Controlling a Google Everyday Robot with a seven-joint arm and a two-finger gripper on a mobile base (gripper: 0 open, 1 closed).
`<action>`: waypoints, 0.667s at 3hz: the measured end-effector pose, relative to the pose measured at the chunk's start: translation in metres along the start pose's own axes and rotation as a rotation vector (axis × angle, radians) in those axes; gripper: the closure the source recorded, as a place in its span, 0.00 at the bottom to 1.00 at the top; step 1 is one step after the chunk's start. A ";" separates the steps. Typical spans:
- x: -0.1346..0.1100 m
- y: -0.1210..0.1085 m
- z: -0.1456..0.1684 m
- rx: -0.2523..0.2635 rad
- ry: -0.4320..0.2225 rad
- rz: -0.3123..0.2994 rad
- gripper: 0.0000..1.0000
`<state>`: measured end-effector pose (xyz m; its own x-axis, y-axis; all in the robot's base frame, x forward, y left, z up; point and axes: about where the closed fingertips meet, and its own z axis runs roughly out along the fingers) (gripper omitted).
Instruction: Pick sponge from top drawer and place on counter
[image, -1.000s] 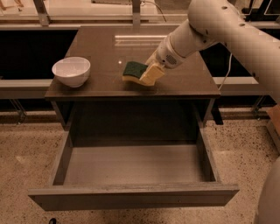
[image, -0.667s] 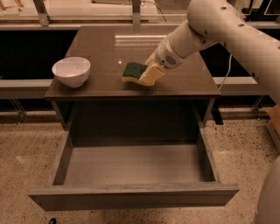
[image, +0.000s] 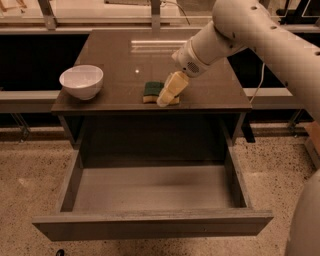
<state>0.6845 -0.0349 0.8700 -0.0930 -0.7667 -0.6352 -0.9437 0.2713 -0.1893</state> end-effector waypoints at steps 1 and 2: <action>-0.009 0.000 -0.010 -0.012 -0.027 -0.021 0.00; -0.007 0.011 -0.049 0.004 -0.060 -0.052 0.00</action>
Offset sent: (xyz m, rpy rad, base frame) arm -0.0198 -0.0160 0.0447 0.0642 -0.0442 0.0569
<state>0.6594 -0.0548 0.9089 -0.0251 -0.7437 -0.6681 -0.9455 0.2346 -0.2256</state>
